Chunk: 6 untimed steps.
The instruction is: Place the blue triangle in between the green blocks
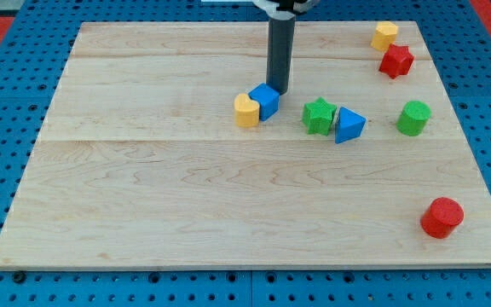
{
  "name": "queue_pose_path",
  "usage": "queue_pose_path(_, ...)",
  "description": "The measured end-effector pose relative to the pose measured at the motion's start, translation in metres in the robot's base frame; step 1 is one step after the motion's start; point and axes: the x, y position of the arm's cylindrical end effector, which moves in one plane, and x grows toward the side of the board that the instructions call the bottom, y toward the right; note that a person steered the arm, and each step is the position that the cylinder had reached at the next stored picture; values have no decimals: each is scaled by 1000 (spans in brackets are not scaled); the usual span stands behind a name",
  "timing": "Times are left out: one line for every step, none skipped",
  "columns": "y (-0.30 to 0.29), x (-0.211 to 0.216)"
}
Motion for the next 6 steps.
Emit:
queue_pose_path(-21,16)
queue_pose_path(-23,-6)
queue_pose_path(-20,57)
queue_pose_path(8,90)
queue_pose_path(54,104)
queue_pose_path(68,95)
